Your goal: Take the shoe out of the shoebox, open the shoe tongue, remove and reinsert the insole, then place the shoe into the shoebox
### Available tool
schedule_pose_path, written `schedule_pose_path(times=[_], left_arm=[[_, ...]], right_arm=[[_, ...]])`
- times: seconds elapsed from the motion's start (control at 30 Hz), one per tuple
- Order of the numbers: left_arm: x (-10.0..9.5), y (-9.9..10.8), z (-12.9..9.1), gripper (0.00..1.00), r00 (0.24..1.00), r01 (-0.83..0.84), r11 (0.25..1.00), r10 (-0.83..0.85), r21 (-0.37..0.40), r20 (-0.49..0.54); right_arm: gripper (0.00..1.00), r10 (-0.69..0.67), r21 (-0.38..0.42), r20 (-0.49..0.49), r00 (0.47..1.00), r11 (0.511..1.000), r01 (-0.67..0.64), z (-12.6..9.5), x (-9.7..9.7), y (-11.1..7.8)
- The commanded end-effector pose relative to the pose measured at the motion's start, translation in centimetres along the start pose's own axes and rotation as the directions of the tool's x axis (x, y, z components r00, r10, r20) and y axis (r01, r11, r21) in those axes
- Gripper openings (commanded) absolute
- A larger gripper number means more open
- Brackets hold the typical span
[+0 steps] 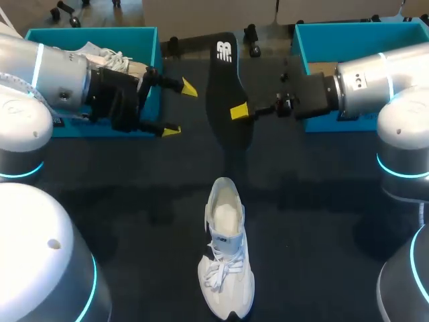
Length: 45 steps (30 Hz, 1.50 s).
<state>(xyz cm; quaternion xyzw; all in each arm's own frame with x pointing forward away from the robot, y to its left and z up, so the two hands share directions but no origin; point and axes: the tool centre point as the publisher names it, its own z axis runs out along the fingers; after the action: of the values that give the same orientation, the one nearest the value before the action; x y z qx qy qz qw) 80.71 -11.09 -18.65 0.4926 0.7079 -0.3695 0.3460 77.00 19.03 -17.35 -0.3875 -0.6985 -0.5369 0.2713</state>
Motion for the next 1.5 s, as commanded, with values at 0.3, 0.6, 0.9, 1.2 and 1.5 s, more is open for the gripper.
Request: schedule_pose_path(times=[0.3,0.6,0.9,1.2,1.5], left_arm=[[1.2,-1.1,-1.8,1.0,0.921,0.205,0.968,-0.24,-0.141,-0.308],[1.2,-1.1,-1.8,1.0,0.921,0.205,0.968,-0.24,-0.141,-0.308],[4.9,-4.9,-1.3,1.0,0.765,0.422,0.828,-0.543,-0.369,-0.346],[8.1,-8.2,-0.9,1.0,0.687,0.493,0.756,-0.642,-0.43,-0.341],[9.4,-8.8,-1.2,1.0,0.649,0.523,0.721,-0.682,-0.455,-0.336]], right_arm=[[0.0,-0.057,-0.027,0.037,0.998,0.998,0.058,-0.2,-1.1,-1.5],[0.0,-0.057,-0.027,0.037,0.998,0.998,0.058,-0.2,-1.1,-1.5],[0.0,-0.206,-0.039,-0.039,0.978,0.978,0.204,-0.5,-1.1,-3.8],[0.0,-0.312,-0.073,-0.081,0.947,0.949,0.307,-0.2,-1.4,-5.7],[0.0,-0.323,-0.103,-0.044,0.945,0.943,0.318,0.1,-1.6,-6.3]])
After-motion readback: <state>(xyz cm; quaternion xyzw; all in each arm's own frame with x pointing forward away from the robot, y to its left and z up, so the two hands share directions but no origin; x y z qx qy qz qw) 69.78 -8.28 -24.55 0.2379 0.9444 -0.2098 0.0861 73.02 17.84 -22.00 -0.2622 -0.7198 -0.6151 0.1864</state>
